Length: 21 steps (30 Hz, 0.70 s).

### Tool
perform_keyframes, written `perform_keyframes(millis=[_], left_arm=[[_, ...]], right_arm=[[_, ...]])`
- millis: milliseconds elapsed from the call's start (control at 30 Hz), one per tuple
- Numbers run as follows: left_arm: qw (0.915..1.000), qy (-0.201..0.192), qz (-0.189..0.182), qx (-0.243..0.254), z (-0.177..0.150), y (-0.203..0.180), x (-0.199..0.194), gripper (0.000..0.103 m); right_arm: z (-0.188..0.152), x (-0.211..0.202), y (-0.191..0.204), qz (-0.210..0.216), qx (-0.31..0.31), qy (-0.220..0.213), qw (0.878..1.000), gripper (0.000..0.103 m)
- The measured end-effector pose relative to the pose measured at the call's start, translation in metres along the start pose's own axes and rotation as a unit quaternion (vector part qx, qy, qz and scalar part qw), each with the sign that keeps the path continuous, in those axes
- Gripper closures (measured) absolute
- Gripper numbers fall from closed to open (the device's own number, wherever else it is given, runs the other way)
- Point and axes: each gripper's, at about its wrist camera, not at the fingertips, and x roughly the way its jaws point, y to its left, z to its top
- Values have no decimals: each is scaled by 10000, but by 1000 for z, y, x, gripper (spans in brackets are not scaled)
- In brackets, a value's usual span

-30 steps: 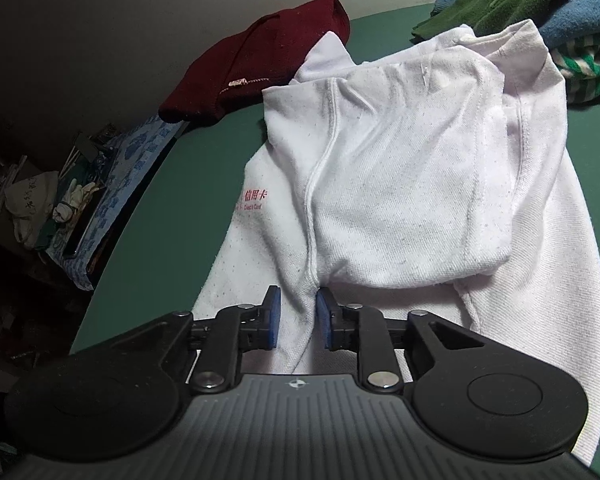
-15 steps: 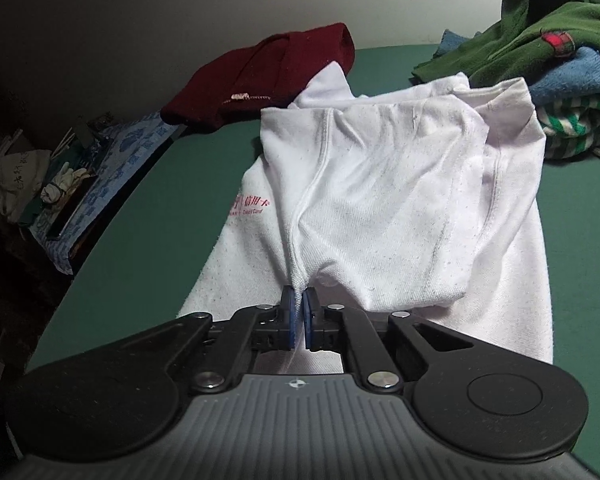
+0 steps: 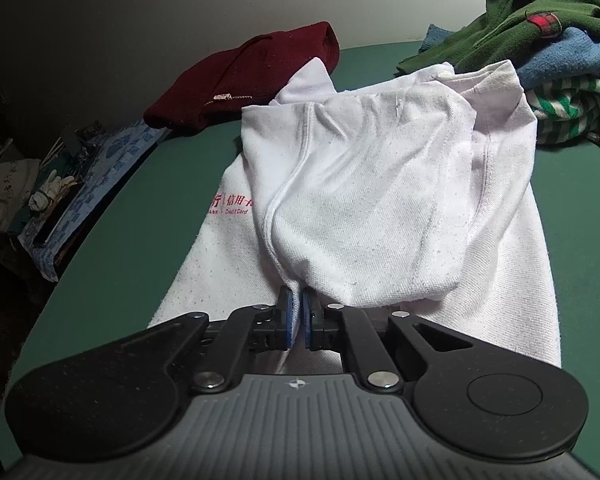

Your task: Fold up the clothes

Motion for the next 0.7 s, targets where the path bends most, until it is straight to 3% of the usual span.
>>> perform_keyframes(millis=[67, 133, 200, 300, 333, 367, 433, 567, 667, 700], left_arm=[[10000, 27, -3, 42, 0, -1, -1, 102], [10000, 45, 0, 79, -1, -1, -4, 102], [10000, 7, 15, 90, -2, 2, -14, 100], [9998, -147, 122, 116, -4, 7, -35, 90], [9995, -246, 176, 101, -2, 10, -43, 80], [9991, -347, 229, 81, 0, 14, -51, 70], [9982, -523, 294, 27, 7, 25, -60, 65], [9976, -622, 300, 48, 22, 37, -54, 64], [9992, -352, 156, 142, 31, 42, -24, 64], [9994, -245, 92, 222, 33, 43, -15, 64]], right_arm=[[0, 0, 1, 2, -58, -1, 10000, 97], [2, -4, -2, 66, 46, 122, 9999, 88], [3, -14, -7, 99, 136, 161, 9997, 85], [3, -32, -14, 203, 134, 17, 9997, 79], [3, -34, -18, 212, 176, 14, 9996, 76], [4, -34, -22, 132, 318, -23, 9994, 76], [7, -35, -32, -116, 612, -222, 9978, 75], [7, -26, -40, -569, 685, -408, 9952, 66], [3, -22, -35, -736, 351, -491, 9955, 68], [3, -22, -33, -787, 219, -466, 9956, 80]])
